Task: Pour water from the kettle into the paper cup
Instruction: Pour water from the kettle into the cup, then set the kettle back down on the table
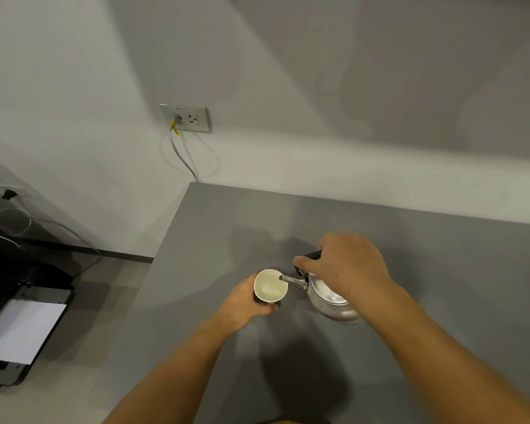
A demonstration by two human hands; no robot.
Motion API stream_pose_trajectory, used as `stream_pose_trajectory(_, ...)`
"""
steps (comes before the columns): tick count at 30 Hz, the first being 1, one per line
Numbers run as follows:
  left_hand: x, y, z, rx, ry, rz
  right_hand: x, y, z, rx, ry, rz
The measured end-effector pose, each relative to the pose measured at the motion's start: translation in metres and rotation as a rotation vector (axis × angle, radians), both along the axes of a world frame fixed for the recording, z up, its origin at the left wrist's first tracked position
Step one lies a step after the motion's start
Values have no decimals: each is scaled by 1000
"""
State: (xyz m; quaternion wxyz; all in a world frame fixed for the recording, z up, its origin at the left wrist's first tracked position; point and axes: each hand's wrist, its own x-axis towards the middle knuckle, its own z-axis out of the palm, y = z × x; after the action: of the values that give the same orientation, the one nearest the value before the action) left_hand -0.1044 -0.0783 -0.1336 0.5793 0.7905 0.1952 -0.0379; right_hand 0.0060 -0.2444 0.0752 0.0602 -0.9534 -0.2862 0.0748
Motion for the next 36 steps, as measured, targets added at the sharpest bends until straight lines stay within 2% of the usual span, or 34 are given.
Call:
stream_pose_trajectory(8, -11, -4, 9, -57, -2, 68, -7, -23, 3, 47, 41, -56)
stream_pose_trajectory(19, -20, -15, 38, 42, 42, 187, -4, -50, 0, 163, 73, -133)
stream_pose_trajectory(29, 18, 0, 56, 197, 101, 233, 32, -57, -3, 303, 167, -178)
stream_pose_trajectory(36, 62, 21, 58, 274, 98, 215, 86, -50, -8, 368, 198, -193)
